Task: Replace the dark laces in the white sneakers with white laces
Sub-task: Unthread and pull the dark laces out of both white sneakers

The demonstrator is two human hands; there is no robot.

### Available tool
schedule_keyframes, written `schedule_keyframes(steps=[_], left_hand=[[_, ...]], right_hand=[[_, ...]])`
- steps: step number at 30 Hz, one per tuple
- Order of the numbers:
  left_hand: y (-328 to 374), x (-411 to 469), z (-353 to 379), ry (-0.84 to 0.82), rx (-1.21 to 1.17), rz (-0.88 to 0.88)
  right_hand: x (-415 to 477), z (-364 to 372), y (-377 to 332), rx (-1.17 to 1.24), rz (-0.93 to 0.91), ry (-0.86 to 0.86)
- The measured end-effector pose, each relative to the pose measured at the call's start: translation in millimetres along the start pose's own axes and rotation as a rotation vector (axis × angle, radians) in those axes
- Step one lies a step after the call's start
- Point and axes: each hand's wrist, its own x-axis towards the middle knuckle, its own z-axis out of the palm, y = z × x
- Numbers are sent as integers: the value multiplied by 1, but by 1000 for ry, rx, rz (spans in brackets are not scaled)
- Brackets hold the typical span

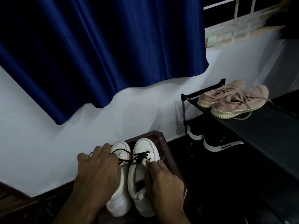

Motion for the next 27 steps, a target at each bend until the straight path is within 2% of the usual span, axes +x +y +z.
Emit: schedule_keyframes(steps=[5,8,10,12,15,19,21,22,25,27], left_hand=[[-7,-22,9,25,-9,8],[-35,-33,16,-30,1,-45],[-54,-36,23,-72,-65,-105],[-55,-39,25,-92,-243,-173],[-34,-44,27,-48,-490,-226],[13,-41,24,58,-625,-272],[33,-36,24,16,-734,-361],[42,-33,23,23,-724,-362],[65,-29,30,-116,-695,-434],[78,-28,37,-81,-666,-453]], right_hand=[[2,-1,-2,-80,-36,-1],[2,-3,-3,-82,-27,-16],[1,-6,-5,-37,-29,-22],[0,-10,-4,-24,-19,-27],[1,-18,-1,-5,3,-142],[7,-30,-3,-35,-4,-147],[12,-34,-7,-63,-71,-133],[16,-35,-8,-82,-92,-133],[28,-36,-7,-151,-151,-138],[35,-34,-4,-147,-192,-150]])
